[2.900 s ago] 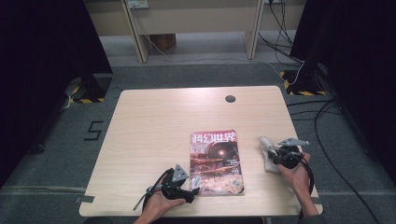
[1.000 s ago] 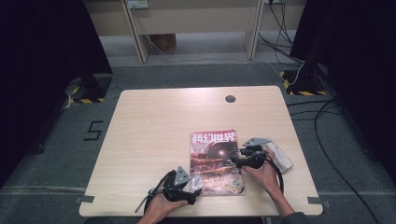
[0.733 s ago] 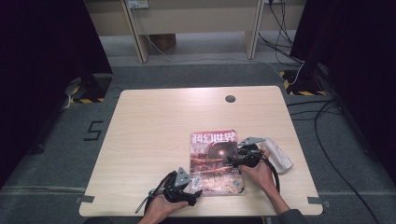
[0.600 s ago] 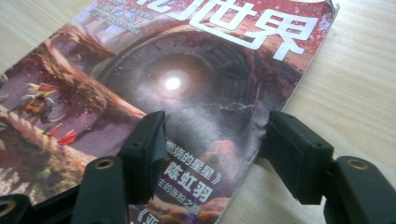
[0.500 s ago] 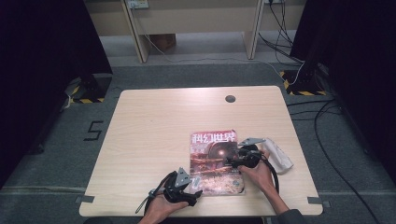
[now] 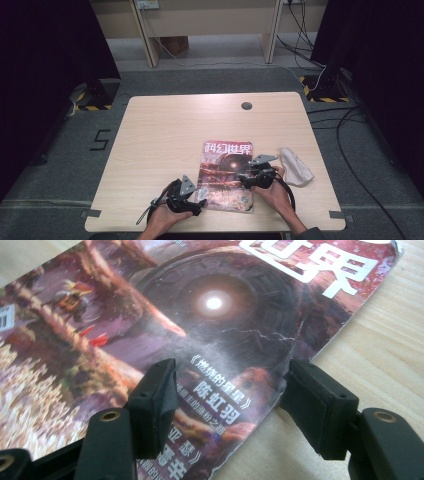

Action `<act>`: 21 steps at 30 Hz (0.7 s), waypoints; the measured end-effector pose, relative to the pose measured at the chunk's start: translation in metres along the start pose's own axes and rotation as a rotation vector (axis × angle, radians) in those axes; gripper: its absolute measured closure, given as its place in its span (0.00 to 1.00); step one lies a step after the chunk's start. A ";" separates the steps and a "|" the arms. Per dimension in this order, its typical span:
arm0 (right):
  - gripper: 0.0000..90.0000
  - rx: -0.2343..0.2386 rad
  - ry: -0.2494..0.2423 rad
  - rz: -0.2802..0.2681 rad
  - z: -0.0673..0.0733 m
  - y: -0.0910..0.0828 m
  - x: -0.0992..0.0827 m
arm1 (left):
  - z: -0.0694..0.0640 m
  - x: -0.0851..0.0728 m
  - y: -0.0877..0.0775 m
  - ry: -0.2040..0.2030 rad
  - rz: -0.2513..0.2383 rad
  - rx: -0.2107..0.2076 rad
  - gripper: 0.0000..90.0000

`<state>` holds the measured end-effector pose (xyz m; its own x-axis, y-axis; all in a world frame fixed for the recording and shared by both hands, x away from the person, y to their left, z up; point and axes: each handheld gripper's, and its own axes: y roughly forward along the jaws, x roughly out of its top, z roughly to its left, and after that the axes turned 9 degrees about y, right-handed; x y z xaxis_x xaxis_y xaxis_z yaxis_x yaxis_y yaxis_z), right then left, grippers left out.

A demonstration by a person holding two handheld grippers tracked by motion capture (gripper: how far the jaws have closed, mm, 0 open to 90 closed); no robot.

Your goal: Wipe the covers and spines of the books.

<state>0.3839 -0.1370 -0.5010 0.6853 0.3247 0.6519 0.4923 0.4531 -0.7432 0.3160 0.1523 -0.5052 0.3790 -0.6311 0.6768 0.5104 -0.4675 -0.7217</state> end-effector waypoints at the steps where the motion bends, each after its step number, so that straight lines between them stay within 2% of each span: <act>1: 0.44 0.001 -0.005 0.002 0.000 0.000 0.000 | 0.000 0.000 0.000 0.000 0.000 0.001 0.23; 3: 0.45 0.002 0.000 0.003 0.000 0.000 0.001 | 0.000 0.000 0.000 -0.001 -0.004 0.000 0.25; 6: 0.46 0.014 0.010 -0.022 -0.007 0.000 0.005 | -0.001 -0.002 -0.001 -0.023 -0.012 -0.003 0.26; 7: 0.45 0.024 0.014 -0.042 -0.013 0.002 0.011 | -0.004 -0.003 -0.002 -0.034 -0.021 -0.015 0.25; 10: 0.45 0.013 0.013 -0.054 -0.018 0.003 0.018 | -0.009 -0.002 -0.002 -0.028 -0.026 -0.028 0.24; 12: 0.46 0.010 0.004 -0.071 -0.023 0.008 0.030 | -0.013 -0.001 -0.001 -0.021 -0.032 -0.038 0.24; 17: 0.45 0.002 0.012 -0.064 -0.030 0.021 0.049 | -0.013 -0.001 -0.001 -0.021 -0.032 -0.037 0.24; 21: 0.45 0.003 0.015 -0.082 -0.035 0.033 0.063 | -0.015 -0.001 -0.001 -0.012 -0.035 -0.036 0.24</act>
<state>0.4629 -0.1308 -0.4898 0.6505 0.2742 0.7083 0.5455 0.4803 -0.6869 0.3031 0.1443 -0.5072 0.3709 -0.6066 0.7032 0.4953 -0.5113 -0.7023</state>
